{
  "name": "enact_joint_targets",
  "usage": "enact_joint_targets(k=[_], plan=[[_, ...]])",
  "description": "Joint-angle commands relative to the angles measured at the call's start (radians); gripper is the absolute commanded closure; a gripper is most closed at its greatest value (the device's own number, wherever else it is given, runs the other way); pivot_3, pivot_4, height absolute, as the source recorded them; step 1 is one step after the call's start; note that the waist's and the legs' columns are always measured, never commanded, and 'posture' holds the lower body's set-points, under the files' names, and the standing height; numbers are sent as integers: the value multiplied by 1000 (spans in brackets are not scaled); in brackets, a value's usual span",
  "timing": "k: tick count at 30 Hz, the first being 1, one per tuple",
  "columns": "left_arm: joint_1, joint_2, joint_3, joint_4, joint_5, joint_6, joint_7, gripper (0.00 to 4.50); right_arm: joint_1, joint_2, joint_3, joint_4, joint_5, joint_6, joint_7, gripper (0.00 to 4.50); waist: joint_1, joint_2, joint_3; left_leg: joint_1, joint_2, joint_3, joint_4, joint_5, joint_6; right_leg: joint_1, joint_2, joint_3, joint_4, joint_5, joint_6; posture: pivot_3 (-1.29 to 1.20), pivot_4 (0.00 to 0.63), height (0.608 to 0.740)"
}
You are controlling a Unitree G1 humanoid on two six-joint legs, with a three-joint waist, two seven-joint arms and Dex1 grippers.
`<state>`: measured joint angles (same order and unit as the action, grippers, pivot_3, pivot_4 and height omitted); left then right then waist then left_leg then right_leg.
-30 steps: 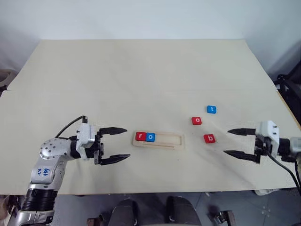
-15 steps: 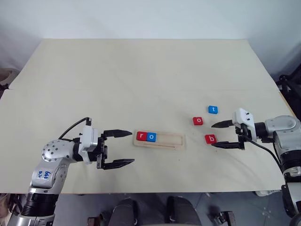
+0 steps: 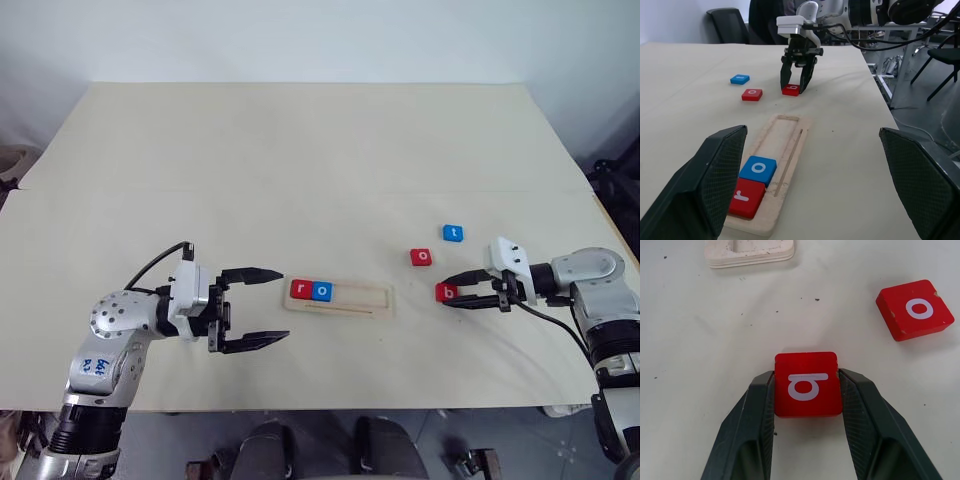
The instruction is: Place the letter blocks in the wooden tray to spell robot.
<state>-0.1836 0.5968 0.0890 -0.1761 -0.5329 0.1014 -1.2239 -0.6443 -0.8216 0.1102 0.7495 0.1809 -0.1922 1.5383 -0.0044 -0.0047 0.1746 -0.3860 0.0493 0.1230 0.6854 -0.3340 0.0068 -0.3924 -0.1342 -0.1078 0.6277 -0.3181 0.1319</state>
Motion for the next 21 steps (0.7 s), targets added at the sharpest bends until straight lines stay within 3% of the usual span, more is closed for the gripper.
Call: enact_joint_targets(k=[1,7,11,21], plan=[[2,-2,15,18,-1,-28,6,0,0,-2,-15,-105,42,62,63,3024,0,0,0,0,0,0,0,0,0,0,0,0,0,0,0,0,150,740],[16,5,32,56,5,-62,6,0,3,23,11,-429,106,420,-40,3024,0,0,0,0,1,-1,0,0,0,-1,0,0,1,0,0,0,150,740],[26,2,29,69,10,-78,10,0,-8,101,53,-634,130,645,-150,3024,1,0,0,0,1,-2,0,0,0,-1,0,0,1,0,0,0,150,740],[46,3,30,63,12,-84,26,0,-27,235,158,-657,24,662,-316,3024,0,0,0,-2,0,-1,0,0,0,-2,0,-1,1,0,0,0,150,740]])
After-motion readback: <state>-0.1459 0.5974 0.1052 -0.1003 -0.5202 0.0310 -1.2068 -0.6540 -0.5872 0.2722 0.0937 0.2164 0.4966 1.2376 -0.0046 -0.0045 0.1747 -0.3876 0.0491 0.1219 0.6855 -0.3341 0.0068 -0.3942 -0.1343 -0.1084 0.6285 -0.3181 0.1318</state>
